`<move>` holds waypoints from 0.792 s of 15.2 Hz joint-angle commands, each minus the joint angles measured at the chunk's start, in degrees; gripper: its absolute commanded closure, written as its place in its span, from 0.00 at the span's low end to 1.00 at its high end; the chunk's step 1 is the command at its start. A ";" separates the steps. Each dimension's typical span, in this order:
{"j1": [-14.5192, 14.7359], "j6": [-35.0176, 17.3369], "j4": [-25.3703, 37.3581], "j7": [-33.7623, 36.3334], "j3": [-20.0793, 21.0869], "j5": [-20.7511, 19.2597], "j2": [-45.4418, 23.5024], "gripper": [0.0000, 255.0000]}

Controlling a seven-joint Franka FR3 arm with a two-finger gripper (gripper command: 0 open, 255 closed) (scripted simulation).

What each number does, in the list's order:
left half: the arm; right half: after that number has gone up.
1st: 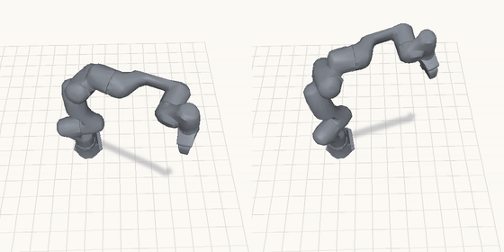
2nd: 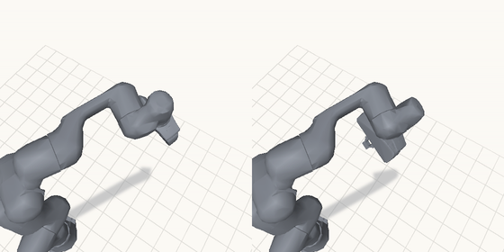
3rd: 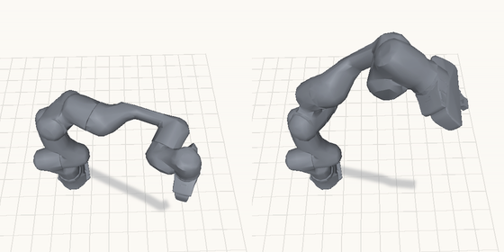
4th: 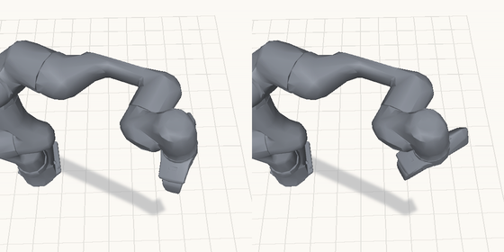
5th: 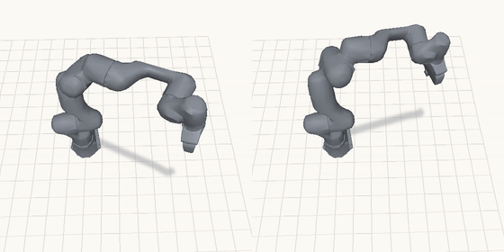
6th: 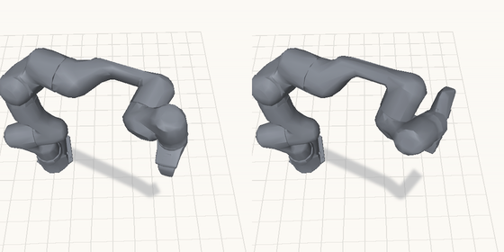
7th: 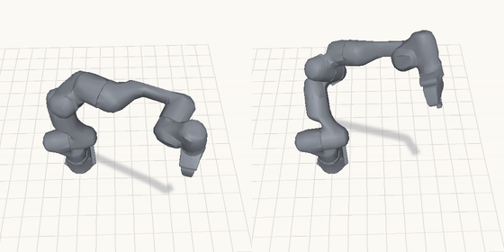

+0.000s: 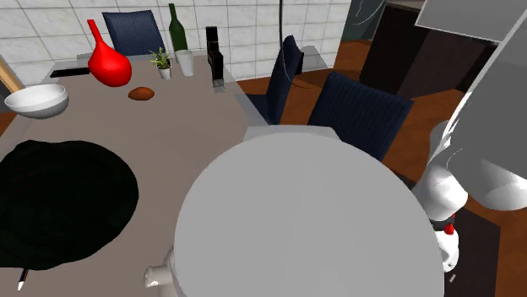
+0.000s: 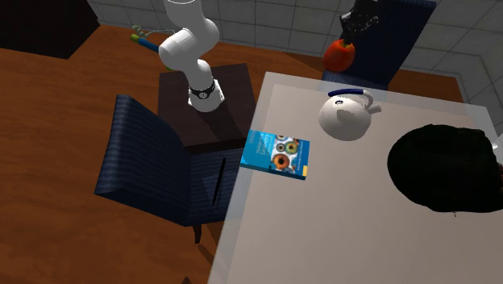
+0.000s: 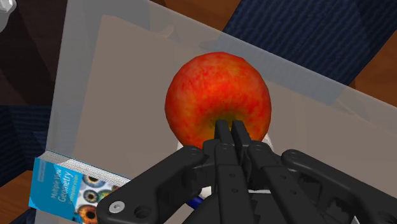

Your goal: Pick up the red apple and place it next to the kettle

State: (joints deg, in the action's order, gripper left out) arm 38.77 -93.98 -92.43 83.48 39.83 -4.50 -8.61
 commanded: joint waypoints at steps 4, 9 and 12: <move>-0.27 -4.02 -4.14 -0.08 -0.13 0.07 0.20 1.00; -0.34 -7.78 -7.67 0.07 -0.24 -0.20 -0.12 1.00; -0.33 -9.99 -9.59 0.25 -0.32 -0.48 -0.50 1.00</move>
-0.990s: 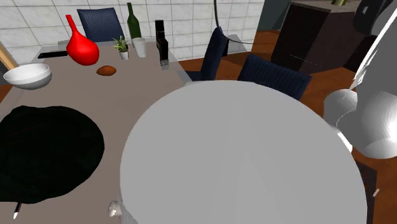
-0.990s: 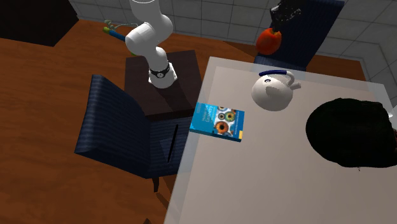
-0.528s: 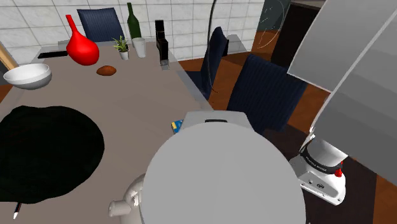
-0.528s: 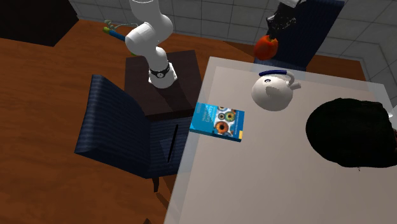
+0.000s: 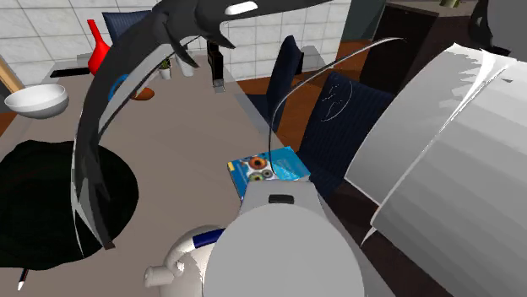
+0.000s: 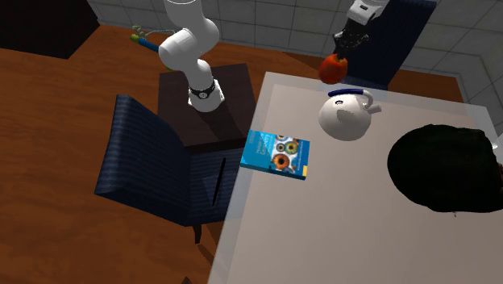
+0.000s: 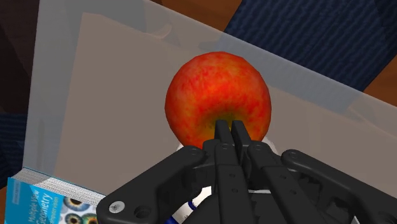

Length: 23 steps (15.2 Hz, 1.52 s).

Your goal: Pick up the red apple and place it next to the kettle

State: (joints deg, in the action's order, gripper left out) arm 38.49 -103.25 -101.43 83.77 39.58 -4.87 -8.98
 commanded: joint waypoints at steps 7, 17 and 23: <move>0.13 -5.76 -4.57 0.63 -0.29 -1.14 -1.52 1.00; 0.41 -9.54 -7.18 1.37 -0.58 -2.30 -3.05 1.00; 0.41 -9.54 -7.18 1.37 -0.58 -2.30 -3.05 0.00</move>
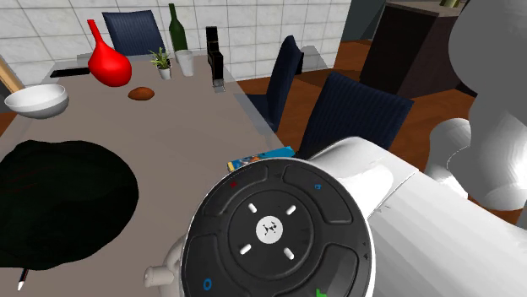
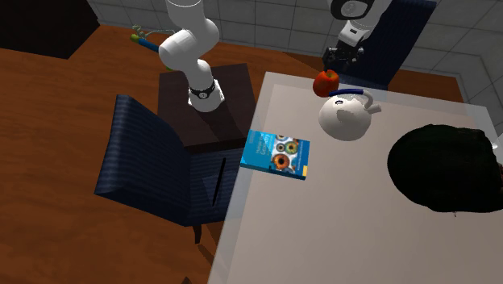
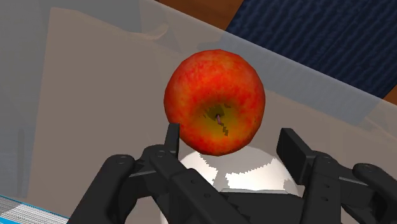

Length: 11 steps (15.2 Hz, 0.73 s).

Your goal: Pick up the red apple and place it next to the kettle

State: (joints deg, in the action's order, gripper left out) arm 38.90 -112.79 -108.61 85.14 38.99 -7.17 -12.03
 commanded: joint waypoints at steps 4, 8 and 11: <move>-0.07 1.81 1.42 -0.28 0.12 0.42 0.51 0.00; -0.12 6.95 5.86 -0.84 0.37 1.21 1.45 0.00; -0.12 6.95 5.86 -0.84 0.37 1.21 1.45 0.00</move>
State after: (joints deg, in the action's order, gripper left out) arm 38.76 -106.00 -102.90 84.29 39.36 -5.97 -10.58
